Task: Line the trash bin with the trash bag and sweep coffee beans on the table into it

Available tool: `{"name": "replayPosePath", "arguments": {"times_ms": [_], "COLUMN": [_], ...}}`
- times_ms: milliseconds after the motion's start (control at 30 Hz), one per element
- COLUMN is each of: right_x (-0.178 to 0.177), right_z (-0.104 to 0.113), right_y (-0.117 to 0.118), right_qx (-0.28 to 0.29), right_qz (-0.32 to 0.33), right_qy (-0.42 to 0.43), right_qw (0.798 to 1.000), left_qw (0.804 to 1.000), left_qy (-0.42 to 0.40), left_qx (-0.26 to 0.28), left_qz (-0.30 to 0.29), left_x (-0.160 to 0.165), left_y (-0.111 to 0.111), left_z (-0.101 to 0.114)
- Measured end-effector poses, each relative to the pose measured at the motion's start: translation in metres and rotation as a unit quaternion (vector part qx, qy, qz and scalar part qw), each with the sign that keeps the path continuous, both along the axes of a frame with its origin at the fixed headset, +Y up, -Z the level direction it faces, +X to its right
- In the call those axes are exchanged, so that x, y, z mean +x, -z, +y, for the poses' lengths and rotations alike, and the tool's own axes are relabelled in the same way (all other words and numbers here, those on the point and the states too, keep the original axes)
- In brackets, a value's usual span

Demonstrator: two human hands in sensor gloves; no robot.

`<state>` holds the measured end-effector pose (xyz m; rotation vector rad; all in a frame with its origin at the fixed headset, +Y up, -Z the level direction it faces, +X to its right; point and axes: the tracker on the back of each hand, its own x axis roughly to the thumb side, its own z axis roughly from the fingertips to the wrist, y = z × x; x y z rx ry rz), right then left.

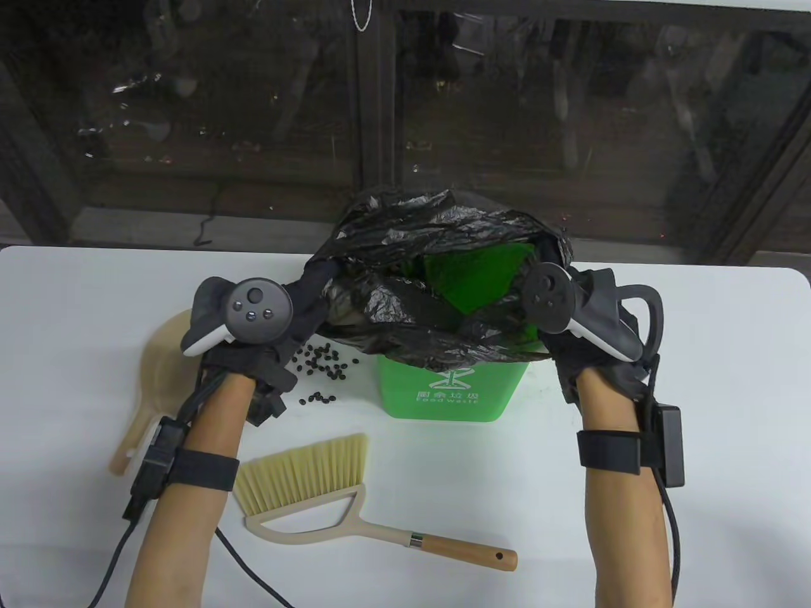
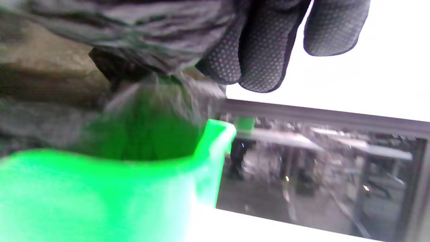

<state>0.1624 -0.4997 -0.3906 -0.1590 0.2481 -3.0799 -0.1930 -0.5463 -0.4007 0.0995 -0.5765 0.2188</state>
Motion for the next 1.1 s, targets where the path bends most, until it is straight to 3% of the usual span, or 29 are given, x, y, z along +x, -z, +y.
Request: {"name": "replayPosePath", "arguments": {"times_ms": [267,400,567,667,933,1100], "right_x": [0.028,0.037,0.046,0.05,0.067,0.081], "right_z": [-0.047,-0.069,-0.095,-0.092,-0.06,-0.053], "right_y": [0.01,0.019,0.03,0.03,0.01,0.0], "right_qx": [-0.072,-0.092,-0.137,-0.132,-0.072,-0.056], "right_qz": [-0.034,-0.042,-0.047,-0.038,0.012,0.045], "right_qy": [-0.006,0.003,0.028,0.06,0.193,0.271], "right_qw": [0.997,0.995,0.989,0.989,0.978,0.96], "left_qw": [0.983,0.981,0.981,0.985,0.999,0.998], "left_qy": [0.172,0.183,0.191,0.169,0.009,-0.009], "left_qx": [0.059,0.058,0.016,0.014,0.035,0.052], "left_qz": [0.023,0.029,0.026,0.016,-0.016,-0.031], "left_x": [0.022,0.027,0.027,0.024,0.006,0.005], "left_y": [-0.003,0.004,0.015,0.013,-0.004,-0.01], "left_z": [-0.04,-0.056,-0.072,-0.066,-0.041,-0.034]}}
